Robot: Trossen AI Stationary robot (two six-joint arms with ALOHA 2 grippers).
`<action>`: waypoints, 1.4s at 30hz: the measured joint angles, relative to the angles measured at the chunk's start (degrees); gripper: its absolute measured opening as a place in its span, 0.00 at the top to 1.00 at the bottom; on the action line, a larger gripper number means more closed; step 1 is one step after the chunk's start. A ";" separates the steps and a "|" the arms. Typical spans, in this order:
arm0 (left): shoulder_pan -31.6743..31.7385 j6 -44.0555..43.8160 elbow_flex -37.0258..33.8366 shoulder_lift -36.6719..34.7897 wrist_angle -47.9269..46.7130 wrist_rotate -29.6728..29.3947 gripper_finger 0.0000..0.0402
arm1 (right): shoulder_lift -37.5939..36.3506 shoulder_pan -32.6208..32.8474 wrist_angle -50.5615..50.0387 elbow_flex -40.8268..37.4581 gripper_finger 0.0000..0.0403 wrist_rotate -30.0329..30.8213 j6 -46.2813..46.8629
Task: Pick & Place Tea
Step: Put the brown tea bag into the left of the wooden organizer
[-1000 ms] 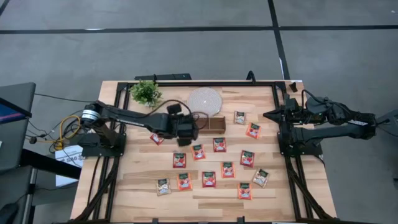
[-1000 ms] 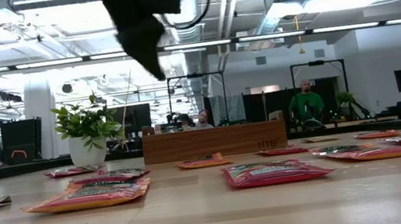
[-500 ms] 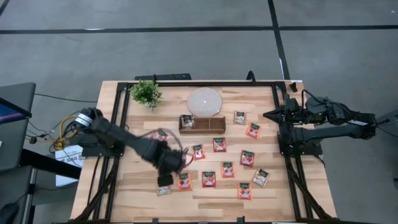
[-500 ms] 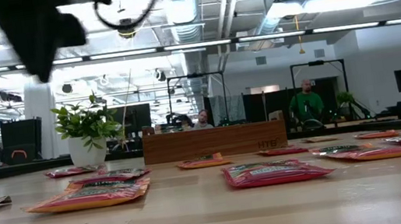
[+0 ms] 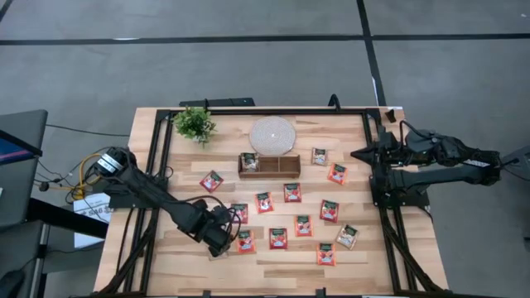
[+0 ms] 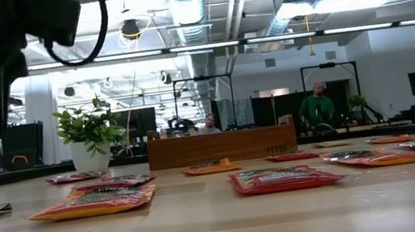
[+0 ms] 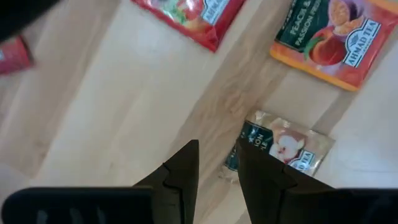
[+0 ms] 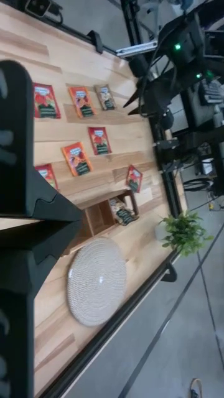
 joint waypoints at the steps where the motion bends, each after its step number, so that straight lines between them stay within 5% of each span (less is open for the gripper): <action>1: 0.00 -0.64 -0.36 0.00 1.31 0.46 0.75 | 0.00 0.00 -0.55 0.00 1.00 0.01 0.00; 25: -0.26 3.69 -2.97 0.04 9.09 1.78 0.75 | -0.09 0.02 -0.65 0.00 1.00 -1.80 -6.47; 34: -1.49 3.23 -5.70 0.07 11.75 2.57 0.75 | -0.10 0.02 13.58 -5.63 1.00 -8.53 -11.02; 42: -1.95 4.22 -6.81 0.07 11.57 2.72 0.75 | -0.07 0.00 14.75 -9.33 1.00 -8.99 -9.05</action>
